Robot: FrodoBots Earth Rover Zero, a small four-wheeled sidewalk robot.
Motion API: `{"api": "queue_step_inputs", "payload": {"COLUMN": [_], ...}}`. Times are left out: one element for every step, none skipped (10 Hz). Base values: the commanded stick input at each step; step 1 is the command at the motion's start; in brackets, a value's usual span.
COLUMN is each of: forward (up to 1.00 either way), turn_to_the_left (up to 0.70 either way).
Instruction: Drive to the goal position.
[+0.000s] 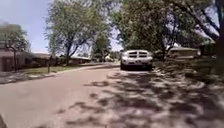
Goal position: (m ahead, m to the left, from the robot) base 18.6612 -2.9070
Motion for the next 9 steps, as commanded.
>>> {"api": "queue_step_inputs", "payload": {"forward": [0.70,0.70,0.70,0.70,0.70,0.70,0.70,0.70,0.70], "turn_to_the_left": [0.00,0.00,0.00,0.29,0.35,0.35,0.33,0.08,0.00]}}
